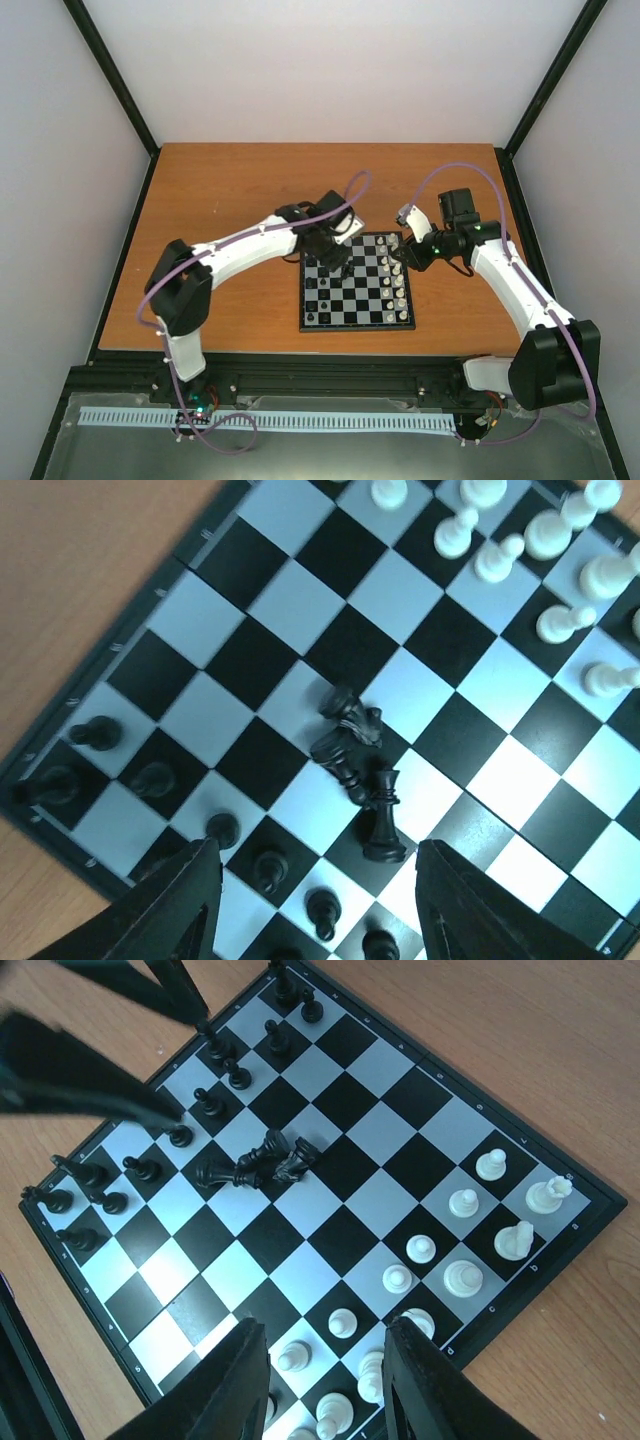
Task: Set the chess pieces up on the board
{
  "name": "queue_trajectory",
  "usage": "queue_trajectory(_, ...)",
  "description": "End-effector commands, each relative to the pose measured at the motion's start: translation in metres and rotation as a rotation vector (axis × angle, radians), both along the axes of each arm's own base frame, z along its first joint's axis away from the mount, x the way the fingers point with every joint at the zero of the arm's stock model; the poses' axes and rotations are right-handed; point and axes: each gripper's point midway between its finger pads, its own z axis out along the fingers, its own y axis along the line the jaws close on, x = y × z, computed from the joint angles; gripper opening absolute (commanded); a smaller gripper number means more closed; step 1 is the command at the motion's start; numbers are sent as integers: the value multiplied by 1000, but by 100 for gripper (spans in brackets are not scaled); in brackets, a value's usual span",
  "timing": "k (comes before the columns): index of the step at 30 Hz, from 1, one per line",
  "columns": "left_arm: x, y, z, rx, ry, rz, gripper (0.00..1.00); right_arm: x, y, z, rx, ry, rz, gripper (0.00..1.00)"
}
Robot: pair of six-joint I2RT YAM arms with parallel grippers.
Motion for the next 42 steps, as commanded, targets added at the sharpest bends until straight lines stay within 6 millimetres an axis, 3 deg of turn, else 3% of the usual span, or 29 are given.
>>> queue_trajectory(1,-12,-14,-18,127,8,-74,55,-5,2,7,44,-4,10,32)
queue_trajectory(10,-14,-22,-47,206,35,-85,47,-7,2,7,49,-3,17,32)
queue_trajectory(18,-25,-12,-65,263,88,-114,47,-7,3,3,48,10,25,32)
queue_trajectory(25,-31,-17,-73,264,111,-138,47,-6,3,2,47,16,26,32)
queue_trajectory(31,-33,-14,-82,296,138,-139,40,-6,3,0,46,23,27,32)
queue_trajectory(42,-37,-13,-86,300,147,-144,36,-7,4,-3,48,39,35,32)
